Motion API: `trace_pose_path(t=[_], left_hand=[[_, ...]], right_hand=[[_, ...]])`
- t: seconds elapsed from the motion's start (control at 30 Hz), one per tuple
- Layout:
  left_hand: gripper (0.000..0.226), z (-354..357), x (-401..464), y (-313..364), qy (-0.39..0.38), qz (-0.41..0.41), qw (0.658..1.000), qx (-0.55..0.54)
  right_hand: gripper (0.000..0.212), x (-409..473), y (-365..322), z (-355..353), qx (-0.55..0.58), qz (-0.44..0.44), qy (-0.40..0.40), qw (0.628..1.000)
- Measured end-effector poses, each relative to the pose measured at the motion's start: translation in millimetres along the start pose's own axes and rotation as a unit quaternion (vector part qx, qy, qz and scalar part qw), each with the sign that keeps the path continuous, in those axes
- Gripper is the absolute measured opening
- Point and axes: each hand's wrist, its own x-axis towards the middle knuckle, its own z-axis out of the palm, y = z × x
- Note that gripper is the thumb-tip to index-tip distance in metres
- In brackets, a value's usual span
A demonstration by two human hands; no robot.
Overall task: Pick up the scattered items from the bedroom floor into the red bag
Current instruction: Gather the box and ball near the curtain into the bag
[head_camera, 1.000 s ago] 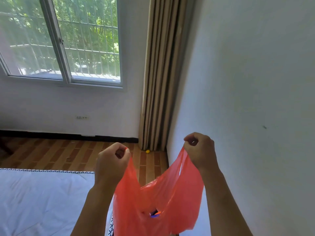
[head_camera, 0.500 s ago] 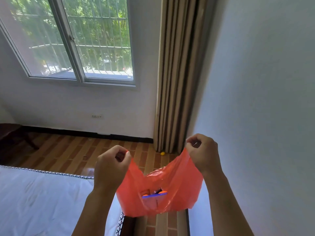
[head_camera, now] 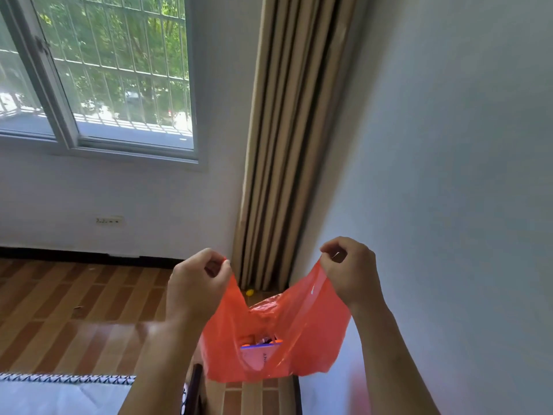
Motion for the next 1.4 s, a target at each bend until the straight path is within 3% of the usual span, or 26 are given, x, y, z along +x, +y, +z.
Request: trace_pose_path(t=[0.53,1.03,1.4], left_hand=[[0.014,58,130,-40,-0.001,-0.014,1.000,-0.018],[0.012,161,240,-97,0.029,-0.109,0.990,0.087],[0.020,212,250,-185,0.016,-0.174,0.981,0.087]], right_hand=[[0.021,123,10,88,0.006,-0.032,0.023,0.999],[0.022,299,107,232,0.058,-0.034,-0.124,0.990],[0.024,319,175,318,0.023,-0.017,-0.205,0.978]])
